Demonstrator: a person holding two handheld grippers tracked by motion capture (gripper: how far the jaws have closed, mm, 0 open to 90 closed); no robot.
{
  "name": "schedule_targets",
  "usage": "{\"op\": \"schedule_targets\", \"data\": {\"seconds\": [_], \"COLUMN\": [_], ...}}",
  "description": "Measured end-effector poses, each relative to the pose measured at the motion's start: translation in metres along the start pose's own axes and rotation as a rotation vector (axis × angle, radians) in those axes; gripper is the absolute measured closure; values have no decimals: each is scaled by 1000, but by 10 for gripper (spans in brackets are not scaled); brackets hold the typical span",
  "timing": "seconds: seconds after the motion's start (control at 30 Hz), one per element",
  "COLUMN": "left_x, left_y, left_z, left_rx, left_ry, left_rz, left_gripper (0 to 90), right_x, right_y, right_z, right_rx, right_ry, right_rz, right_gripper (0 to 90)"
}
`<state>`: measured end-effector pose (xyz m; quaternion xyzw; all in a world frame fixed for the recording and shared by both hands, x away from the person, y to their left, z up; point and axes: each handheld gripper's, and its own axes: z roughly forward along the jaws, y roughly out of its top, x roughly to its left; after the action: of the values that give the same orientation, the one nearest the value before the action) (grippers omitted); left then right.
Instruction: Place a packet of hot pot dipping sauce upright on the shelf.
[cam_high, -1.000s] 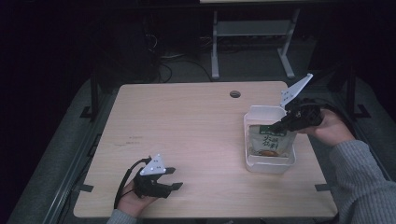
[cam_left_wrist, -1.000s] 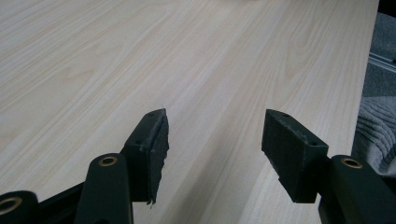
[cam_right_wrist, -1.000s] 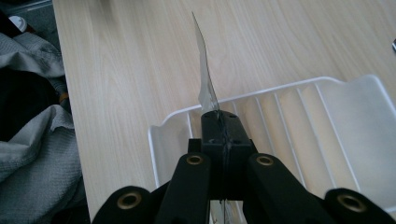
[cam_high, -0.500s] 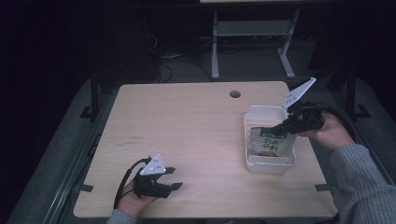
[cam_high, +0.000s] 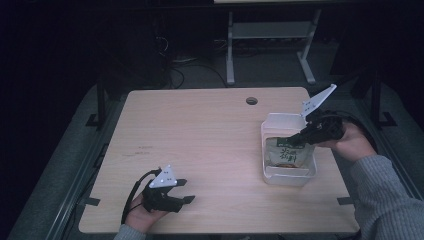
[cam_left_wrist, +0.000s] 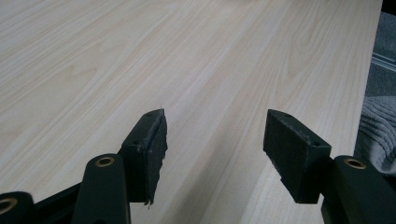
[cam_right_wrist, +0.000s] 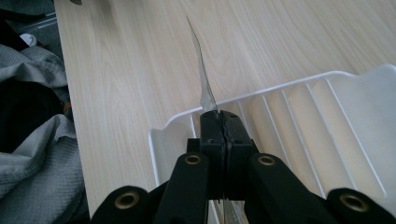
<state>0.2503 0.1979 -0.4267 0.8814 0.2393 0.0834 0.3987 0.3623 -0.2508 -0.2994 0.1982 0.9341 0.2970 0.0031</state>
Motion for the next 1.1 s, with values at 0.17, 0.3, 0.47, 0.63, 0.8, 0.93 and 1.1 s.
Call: {"op": "schedule_targets", "data": {"seconds": [0.17, 0.3, 0.47, 0.63, 0.8, 0.93, 1.1], "left_x": [0, 1, 1, 1, 1, 1, 1], "left_y": [0, 0, 0, 0, 0, 0, 0], "left_z": [0, 0, 0, -1, -1, 0, -1], "left_rx": [4, 4, 3, 0, 0, 3, 2], "left_ry": [0, 2, 3, 2, 4, 3, 3], "left_rz": [2, 1, 2, 2, -1, 1, 0], "left_gripper": [385, 383, 382, 381, 378, 377, 374], "right_x": [0, -1, -1, -1, -3, -3, -1], "right_y": [-2, -3, -5, -8, -13, -15, -17], "right_z": [-1, -1, -1, -3, -2, -2, -3], "right_rx": [-5, -13, -17, -22, -36, -50, -57], "right_ry": [2, 2, 5, 1, 1, 5, -1], "right_rz": [7, 9, 15, 19, 33, 44, 37], "right_gripper": [881, 881, 881, 881, 881, 881, 858]}}
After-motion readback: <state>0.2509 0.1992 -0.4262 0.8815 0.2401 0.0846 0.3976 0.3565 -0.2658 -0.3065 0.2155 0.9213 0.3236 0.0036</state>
